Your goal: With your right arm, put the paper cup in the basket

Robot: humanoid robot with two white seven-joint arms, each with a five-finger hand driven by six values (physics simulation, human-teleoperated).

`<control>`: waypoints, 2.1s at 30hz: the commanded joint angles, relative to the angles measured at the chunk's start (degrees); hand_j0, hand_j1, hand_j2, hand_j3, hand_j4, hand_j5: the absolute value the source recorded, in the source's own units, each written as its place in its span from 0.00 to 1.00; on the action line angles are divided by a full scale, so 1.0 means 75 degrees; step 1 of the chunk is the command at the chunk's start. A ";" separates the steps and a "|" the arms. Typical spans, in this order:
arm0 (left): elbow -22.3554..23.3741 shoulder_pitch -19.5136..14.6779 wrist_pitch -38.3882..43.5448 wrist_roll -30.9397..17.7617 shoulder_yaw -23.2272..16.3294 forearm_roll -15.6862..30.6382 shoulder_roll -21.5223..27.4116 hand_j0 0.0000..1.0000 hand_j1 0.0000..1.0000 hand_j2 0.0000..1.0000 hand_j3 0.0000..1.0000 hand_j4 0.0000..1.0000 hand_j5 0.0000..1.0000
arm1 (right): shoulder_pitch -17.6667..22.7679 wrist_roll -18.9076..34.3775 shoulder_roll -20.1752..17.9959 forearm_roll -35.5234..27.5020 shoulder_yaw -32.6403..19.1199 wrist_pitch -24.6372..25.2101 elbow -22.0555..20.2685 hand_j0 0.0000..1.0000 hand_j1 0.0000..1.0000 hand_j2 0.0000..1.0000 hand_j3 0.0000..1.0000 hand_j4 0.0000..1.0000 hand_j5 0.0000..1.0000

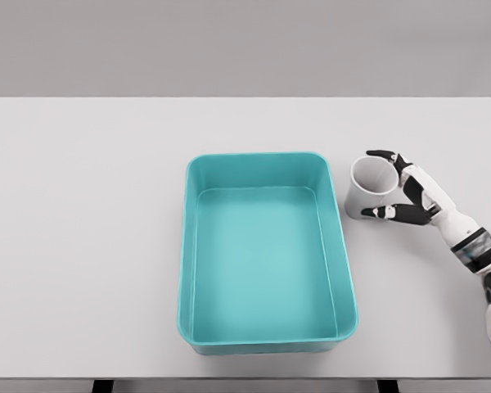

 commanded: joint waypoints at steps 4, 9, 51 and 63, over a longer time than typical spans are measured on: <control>0.0002 0.0000 -0.0002 -0.0001 -0.0002 -0.0001 0.0000 1.00 1.00 1.00 1.00 1.00 1.00 | -0.0164 0.0000 0.0042 -0.0059 -0.0047 -0.0417 -0.0007 0.61 0.61 0.61 0.61 0.61 0.61; 0.0002 0.0000 -0.0002 -0.0001 -0.0002 -0.0001 0.0000 1.00 1.00 1.00 1.00 1.00 1.00 | -0.0316 0.0000 -0.0004 -0.0059 -0.0047 -0.0546 -0.0042 0.59 0.59 0.59 0.59 0.59 0.59; 0.0002 0.0000 -0.0002 -0.0001 -0.0002 -0.0001 0.0000 1.00 1.00 1.00 1.00 1.00 1.00 | -0.2179 0.0000 -0.1985 0.0609 0.1898 -0.0171 -0.3921 0.59 0.59 0.59 0.59 0.59 0.59; 0.0002 0.0000 -0.0002 -0.0001 -0.0002 -0.0001 0.0000 1.00 1.00 1.00 1.00 1.00 1.00 | -0.3445 0.0000 -0.2489 0.0750 0.3562 -0.0136 -0.4003 0.59 0.59 0.59 0.59 0.59 0.59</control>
